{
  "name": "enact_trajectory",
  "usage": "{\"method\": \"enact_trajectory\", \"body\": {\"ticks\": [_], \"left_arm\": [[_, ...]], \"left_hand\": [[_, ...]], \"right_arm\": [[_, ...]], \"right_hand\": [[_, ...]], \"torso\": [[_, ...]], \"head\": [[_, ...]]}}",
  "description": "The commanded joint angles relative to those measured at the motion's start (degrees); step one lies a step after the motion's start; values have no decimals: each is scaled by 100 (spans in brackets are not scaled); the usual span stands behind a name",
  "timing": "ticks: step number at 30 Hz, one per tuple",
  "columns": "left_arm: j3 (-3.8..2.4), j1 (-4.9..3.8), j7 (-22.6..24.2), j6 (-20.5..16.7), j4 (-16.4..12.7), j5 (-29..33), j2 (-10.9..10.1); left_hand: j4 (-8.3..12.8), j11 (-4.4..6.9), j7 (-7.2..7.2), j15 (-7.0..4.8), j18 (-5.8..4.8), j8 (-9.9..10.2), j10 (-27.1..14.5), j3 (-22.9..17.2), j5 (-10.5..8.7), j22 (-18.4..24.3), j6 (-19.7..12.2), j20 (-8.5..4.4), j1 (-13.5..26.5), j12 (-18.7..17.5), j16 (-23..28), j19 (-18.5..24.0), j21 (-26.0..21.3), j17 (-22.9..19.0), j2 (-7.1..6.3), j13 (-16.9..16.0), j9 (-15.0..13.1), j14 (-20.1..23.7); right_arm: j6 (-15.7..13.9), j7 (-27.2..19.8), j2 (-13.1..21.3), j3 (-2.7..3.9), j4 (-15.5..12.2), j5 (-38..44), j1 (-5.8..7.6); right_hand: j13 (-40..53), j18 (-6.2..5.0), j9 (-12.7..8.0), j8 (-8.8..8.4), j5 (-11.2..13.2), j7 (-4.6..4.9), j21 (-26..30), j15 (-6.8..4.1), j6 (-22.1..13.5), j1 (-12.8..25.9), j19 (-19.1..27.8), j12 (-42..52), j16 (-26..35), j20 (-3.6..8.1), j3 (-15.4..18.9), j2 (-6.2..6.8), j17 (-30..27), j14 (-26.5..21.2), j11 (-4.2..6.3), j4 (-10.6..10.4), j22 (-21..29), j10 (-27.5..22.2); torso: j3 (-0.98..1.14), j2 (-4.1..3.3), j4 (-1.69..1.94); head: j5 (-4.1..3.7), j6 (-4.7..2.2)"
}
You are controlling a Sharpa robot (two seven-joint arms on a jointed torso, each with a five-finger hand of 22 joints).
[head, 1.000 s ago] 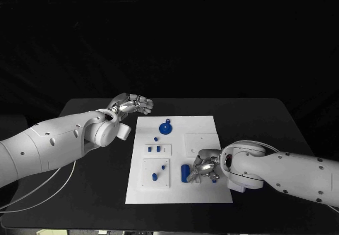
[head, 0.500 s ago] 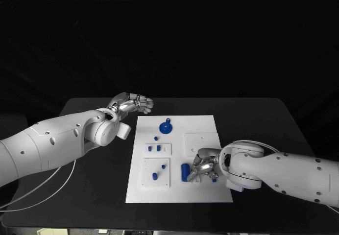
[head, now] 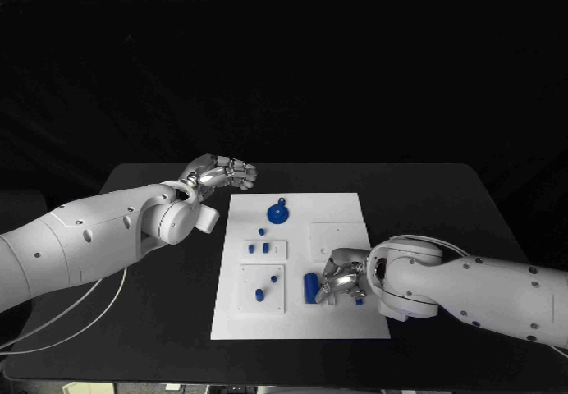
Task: Assemble the parts on the task board
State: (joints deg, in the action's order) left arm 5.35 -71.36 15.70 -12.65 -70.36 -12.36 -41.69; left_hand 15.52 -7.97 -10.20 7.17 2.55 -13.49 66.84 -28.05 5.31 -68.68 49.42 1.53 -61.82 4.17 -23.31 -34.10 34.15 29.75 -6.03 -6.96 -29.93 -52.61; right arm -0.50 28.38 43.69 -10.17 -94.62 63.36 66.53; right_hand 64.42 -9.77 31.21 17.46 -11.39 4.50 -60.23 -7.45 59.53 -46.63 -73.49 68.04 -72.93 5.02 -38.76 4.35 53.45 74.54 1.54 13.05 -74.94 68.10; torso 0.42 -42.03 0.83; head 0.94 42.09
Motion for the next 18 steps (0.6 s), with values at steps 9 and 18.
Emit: {"method": "enact_trajectory", "body": {"ticks": [9,18], "left_arm": [[-4,-7,33,67,-15,13,0],[-4,-7,25,72,-16,13,-9]], "left_hand": [[-27,2,12,26,-20,-30,-45,13,1,-9,-37,14,51,-2,25,-8,-38,11,18,8,9,-24],[-26,2,12,26,-19,-31,-45,12,1,-12,-37,14,48,-2,27,-8,-40,14,17,9,10,-25]], "right_arm": [[165,-35,3,3,22,-74,2],[131,-76,40,3,-5,-128,2]], "right_hand": [[26,-523,13,-49,234,20,-8,-31,42,225,-12,-44,48,-23,436,347,18,28,16,137,-60,33],[40,-523,21,-65,678,15,19,-38,41,229,-8,-65,60,1,547,639,27,28,21,92,-48,28]], "torso": [[-8,0,4],[-4,0,3]], "head": [[4,-5],[9,-4]]}}
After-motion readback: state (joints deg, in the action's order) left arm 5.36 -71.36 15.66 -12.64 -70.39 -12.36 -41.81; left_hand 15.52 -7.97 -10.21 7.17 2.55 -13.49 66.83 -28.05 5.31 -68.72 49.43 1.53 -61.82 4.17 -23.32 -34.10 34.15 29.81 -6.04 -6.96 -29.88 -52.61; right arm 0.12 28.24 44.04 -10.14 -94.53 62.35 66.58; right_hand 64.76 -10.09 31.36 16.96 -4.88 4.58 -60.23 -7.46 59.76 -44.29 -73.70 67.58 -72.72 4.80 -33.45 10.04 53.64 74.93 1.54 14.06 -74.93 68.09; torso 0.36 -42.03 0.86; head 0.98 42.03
